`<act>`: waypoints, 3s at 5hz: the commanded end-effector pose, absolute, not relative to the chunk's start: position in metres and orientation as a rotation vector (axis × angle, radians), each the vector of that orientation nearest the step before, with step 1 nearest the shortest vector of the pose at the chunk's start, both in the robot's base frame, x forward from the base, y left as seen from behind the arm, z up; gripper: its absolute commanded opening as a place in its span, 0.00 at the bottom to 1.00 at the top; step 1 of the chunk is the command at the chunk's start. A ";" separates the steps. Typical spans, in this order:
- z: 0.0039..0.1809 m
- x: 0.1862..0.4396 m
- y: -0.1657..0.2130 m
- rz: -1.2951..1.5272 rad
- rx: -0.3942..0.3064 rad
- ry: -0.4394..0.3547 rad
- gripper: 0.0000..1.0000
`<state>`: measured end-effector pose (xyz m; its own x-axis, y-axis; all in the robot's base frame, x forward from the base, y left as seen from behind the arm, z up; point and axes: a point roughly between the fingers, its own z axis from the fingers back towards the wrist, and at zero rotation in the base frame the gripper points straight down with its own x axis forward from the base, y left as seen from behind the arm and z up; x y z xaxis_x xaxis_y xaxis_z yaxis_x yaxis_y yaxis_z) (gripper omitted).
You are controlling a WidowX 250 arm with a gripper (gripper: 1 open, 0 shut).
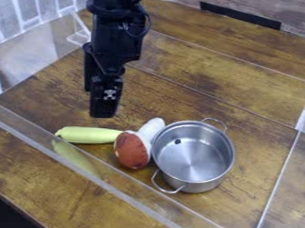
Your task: Move the green spoon to the right
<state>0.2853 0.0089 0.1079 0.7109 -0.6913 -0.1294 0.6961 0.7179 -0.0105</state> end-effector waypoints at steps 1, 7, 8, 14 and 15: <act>0.116 0.293 0.027 -0.822 0.083 0.093 1.00; 0.049 0.299 0.055 -0.855 0.170 0.089 1.00; 0.043 0.305 0.065 -0.848 0.188 0.075 1.00; 0.056 0.306 0.080 -0.797 0.140 0.014 1.00; 0.054 0.310 0.081 -0.847 0.129 0.007 1.00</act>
